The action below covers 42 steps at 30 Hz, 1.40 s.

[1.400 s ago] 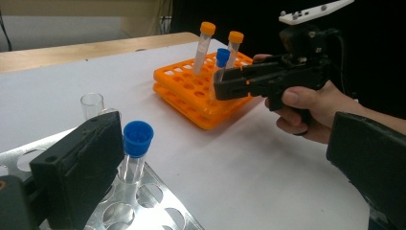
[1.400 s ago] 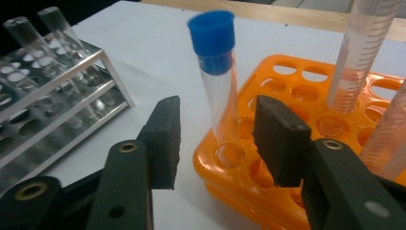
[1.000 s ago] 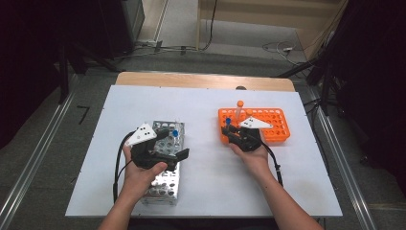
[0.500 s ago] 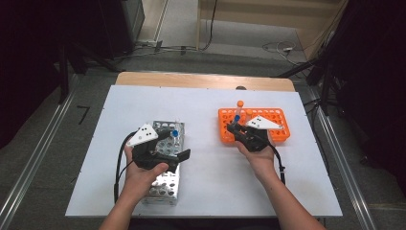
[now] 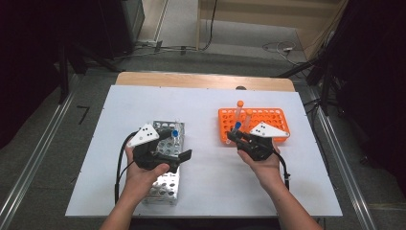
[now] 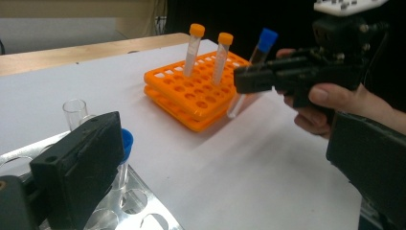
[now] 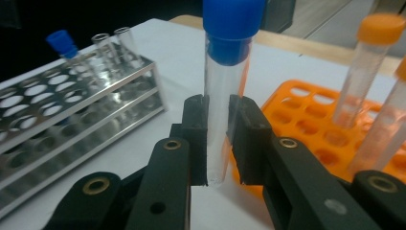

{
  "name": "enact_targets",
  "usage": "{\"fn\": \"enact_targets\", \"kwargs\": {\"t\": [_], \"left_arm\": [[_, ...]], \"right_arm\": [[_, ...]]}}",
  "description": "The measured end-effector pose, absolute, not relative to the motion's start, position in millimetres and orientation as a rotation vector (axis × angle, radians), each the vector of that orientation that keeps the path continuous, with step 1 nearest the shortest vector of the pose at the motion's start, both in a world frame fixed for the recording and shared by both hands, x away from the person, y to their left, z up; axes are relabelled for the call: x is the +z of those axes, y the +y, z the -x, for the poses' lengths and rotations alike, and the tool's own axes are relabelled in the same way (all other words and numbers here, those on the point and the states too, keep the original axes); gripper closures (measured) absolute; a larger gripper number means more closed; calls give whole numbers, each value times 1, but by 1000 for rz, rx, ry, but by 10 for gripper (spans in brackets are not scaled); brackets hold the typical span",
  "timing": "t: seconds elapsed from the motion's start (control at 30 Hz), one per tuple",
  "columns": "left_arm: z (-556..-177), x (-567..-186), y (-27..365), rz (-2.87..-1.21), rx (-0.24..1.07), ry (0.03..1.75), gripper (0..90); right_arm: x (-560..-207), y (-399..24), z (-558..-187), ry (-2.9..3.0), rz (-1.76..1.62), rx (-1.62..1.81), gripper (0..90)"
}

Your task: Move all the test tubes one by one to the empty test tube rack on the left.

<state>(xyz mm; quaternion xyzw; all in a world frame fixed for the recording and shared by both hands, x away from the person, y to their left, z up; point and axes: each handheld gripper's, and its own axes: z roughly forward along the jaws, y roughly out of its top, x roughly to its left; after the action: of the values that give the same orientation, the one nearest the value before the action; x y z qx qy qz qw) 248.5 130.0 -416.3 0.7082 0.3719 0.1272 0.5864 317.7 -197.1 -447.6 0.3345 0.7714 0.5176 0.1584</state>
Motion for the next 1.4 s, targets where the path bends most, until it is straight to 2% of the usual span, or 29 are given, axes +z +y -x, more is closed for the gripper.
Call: {"fn": "enact_targets", "kwargs": {"t": [0.33,0.47,0.53,0.73,1.27,1.4], "left_arm": [[-242,-410,115,-1692,305,820,1],[-239,-405,109,-1696,303,793,33],[-237,-404,106,-1693,298,777,77],[-233,-406,86,-1731,277,709,315],[-235,-418,60,-1796,252,716,738],[-234,-418,59,-1815,270,722,762]], "right_arm": [[-439,-191,-283,2295,-880,1428,747],[-441,-179,-273,2339,-815,1397,748],[-441,-175,-271,2360,-827,1415,748],[-442,-160,-264,2403,-752,1371,749],[-438,-143,-250,2496,-632,1385,749],[-438,-143,-251,2522,-642,1390,749]]}}
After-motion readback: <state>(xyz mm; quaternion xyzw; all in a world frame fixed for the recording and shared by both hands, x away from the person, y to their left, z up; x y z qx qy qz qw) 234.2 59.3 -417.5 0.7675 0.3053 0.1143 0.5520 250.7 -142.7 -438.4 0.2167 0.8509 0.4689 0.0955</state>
